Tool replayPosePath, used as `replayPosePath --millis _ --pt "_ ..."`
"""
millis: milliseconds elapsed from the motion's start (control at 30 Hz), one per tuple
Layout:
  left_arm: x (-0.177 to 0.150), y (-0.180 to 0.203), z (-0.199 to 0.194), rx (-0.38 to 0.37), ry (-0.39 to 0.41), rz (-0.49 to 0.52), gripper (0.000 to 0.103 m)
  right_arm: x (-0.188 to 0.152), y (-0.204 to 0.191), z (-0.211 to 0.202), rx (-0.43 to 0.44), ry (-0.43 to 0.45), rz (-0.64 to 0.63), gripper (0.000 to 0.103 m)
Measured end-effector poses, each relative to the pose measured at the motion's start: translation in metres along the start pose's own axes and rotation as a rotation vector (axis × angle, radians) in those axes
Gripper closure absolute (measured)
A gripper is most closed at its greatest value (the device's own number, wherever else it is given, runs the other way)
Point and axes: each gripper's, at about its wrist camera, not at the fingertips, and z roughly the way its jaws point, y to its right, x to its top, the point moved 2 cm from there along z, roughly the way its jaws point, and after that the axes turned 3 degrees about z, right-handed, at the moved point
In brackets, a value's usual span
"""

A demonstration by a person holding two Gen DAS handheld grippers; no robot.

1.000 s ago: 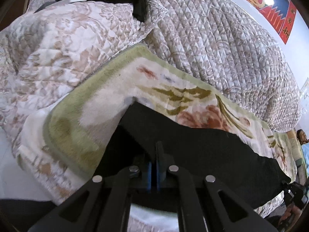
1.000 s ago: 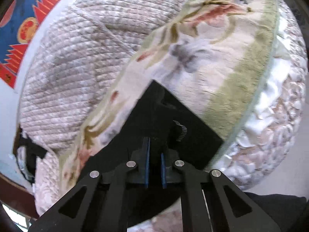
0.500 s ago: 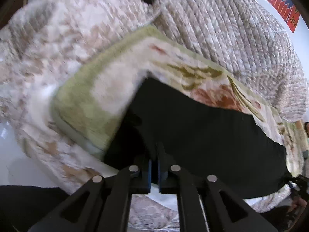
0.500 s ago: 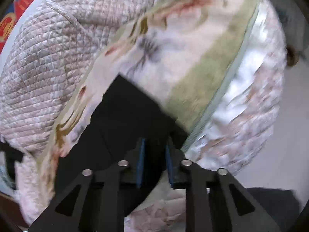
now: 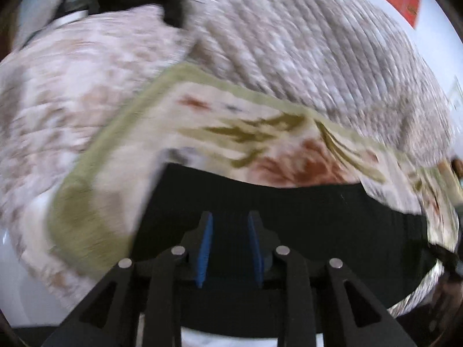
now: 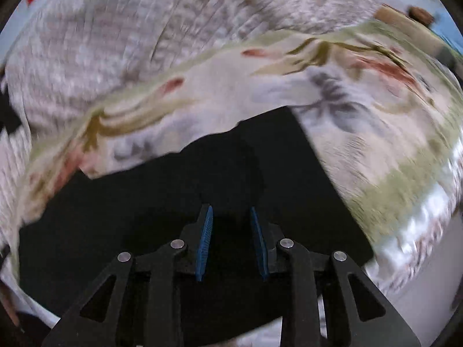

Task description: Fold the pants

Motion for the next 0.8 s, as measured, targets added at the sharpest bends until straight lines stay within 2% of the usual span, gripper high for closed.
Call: replayPosePath --millis 100,167,233,333,367,400,433,467,500,533,567,633,700,800 --pt "0.008 0.024 0.022 -0.029 -0.037 0.08 0.075 0.005 -0.016 0.002 0.02 0.019 -0.079 0.075" --pt "0.01 0.038 0.032 -0.058 -0.045 0.137 0.075 0.01 -0.032 0.008 0.072 0.015 -0.141 0.075" --pt "0.013 0.045 0.045 -0.049 -0.051 0.156 0.075 0.015 -0.04 0.016 0.067 0.02 -0.173 0.075" --pt "0.014 0.032 0.061 0.013 -0.068 0.113 0.075 0.028 -0.025 0.033 -0.005 0.017 -0.108 0.075" --pt "0.013 0.024 0.065 0.04 -0.071 0.098 0.075 0.031 -0.015 0.038 0.027 -0.004 -0.051 0.075" --pt "0.012 0.015 0.068 0.069 -0.068 0.082 0.075 0.034 -0.009 0.04 0.015 -0.003 -0.009 0.075" --pt "0.012 0.01 0.069 0.067 -0.06 0.063 0.075 0.035 -0.003 0.036 -0.037 0.03 0.015 0.075" --pt "0.013 0.006 0.065 0.044 -0.051 0.042 0.075 0.037 0.0 0.028 -0.037 0.071 0.02 0.075" --pt "0.013 0.005 0.063 0.05 -0.044 0.037 0.075 0.038 0.0 0.021 -0.02 0.1 0.029 0.075" --pt "0.013 0.005 0.061 0.072 -0.029 0.046 0.075 0.039 -0.001 0.016 -0.023 0.128 0.032 0.07" --pt "0.012 0.004 0.06 0.093 -0.019 0.053 0.075 0.039 -0.003 0.016 -0.057 0.129 0.016 0.063" --pt "0.011 0.002 0.062 0.097 -0.024 0.044 0.075 0.037 -0.004 0.027 -0.106 0.079 0.008 0.061" --pt "0.011 0.004 0.062 0.113 -0.019 0.055 0.075 0.034 -0.003 0.034 -0.109 0.043 0.025 0.061" --pt "0.013 0.009 0.063 0.127 -0.018 0.064 0.073 0.034 -0.013 0.02 -0.123 0.11 -0.009 0.061"
